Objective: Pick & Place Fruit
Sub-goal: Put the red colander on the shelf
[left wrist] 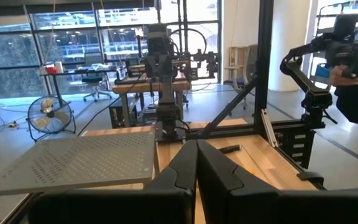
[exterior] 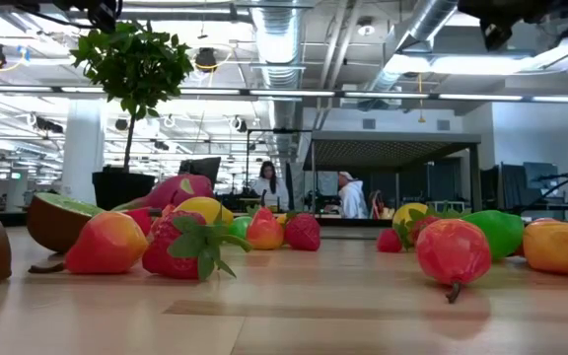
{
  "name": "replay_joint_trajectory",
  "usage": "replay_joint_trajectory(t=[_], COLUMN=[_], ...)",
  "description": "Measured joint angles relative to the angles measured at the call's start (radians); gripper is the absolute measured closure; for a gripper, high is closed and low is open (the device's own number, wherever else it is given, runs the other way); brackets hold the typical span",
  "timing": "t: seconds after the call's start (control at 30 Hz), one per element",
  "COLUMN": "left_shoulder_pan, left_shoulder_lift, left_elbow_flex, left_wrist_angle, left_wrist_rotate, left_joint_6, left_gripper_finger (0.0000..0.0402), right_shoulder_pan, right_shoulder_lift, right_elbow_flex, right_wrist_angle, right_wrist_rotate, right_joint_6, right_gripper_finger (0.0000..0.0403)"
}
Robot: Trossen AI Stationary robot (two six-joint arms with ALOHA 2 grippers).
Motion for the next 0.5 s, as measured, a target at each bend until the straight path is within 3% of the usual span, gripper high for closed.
replay_joint_trajectory(t=[0.5], left_shoulder_pan=[0.0], left_shoulder_lift=[0.069], left_elbow_flex=[0.0], left_wrist_angle=[0.045], left_wrist_rotate=[0.0], left_joint_6=[-0.007], left_gripper_finger=[0.0399], right_shoulder_pan=[0.0], right_shoulder_lift=[0.0], right_elbow_flex=[0.001], right_wrist_angle=[0.086], right_wrist_rotate=[0.003], right_joint_6=[-0.052], right_gripper_finger=[0.0403])
